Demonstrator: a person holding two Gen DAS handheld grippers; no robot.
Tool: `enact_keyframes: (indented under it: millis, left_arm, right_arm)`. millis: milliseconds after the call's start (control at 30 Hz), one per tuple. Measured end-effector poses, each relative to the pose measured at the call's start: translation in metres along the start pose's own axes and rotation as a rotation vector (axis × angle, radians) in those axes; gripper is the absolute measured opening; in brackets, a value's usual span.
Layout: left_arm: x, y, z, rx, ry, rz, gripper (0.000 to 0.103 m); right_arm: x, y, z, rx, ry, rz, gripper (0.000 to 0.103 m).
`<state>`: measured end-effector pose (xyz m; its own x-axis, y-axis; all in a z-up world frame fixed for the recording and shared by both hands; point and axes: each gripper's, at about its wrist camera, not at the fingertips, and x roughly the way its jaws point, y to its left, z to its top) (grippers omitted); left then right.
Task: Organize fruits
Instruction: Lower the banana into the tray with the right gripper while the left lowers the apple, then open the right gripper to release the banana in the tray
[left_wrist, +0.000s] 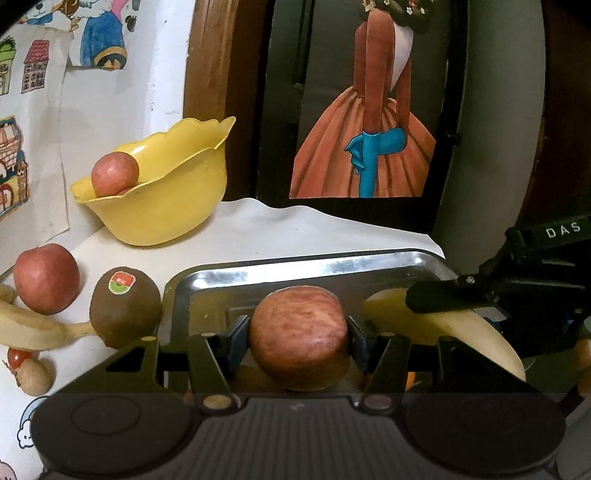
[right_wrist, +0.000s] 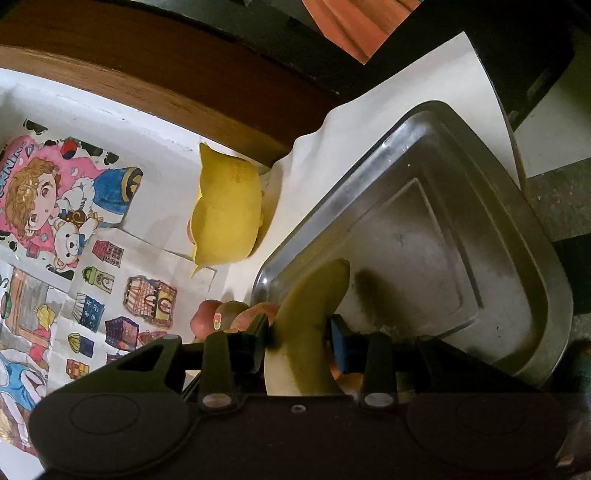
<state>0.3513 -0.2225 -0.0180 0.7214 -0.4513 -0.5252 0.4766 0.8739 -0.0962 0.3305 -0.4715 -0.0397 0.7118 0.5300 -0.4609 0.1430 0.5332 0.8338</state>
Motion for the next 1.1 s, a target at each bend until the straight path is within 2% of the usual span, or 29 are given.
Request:
enact_keyframes:
  millis: [100, 233, 267, 333, 500, 733, 800, 967, 1100]
  left_arm:
    - [-0.004, 0.002, 0.0, -0.017, -0.009, -0.008, 0.064]
    - [-0.016, 0.005, 0.002, -0.05, -0.056, -0.023, 0.079]
    - [-0.02, 0.006, 0.002, -0.055, -0.069, -0.022, 0.083]
    - [-0.027, 0.007, 0.003, -0.065, -0.086, -0.019, 0.084]
    - [-0.05, 0.015, 0.002, -0.084, -0.109, -0.009, 0.087]
    - [-0.087, 0.031, -0.012, -0.102, -0.134, 0.018, 0.095]
    - [-0.096, 0.036, -0.017, -0.108, -0.138, 0.029, 0.098]
    - [-0.116, 0.043, -0.032, -0.128, -0.153, 0.05, 0.102]
    - [-0.134, 0.047, -0.041, -0.139, -0.167, 0.053, 0.102]
  right_arm:
    - [-0.007, 0.001, -0.002, 0.003, -0.011, 0.008, 0.036]
    - [-0.018, 0.005, -0.003, 0.005, -0.032, 0.022, 0.034]
    - [-0.019, 0.006, -0.003, -0.003, -0.035, 0.018, 0.03]
    - [-0.018, 0.008, -0.003, -0.01, -0.037, 0.013, 0.02]
    - [-0.009, 0.014, -0.004, -0.057, -0.046, -0.043, 0.022]
    - [-0.013, 0.026, -0.013, -0.162, -0.122, -0.117, 0.035]
    - [-0.015, 0.032, -0.019, -0.215, -0.145, -0.145, 0.041]
    - [-0.023, 0.054, -0.044, -0.409, -0.233, -0.204, 0.068]
    - [-0.032, 0.067, -0.069, -0.512, -0.248, -0.203, 0.076]
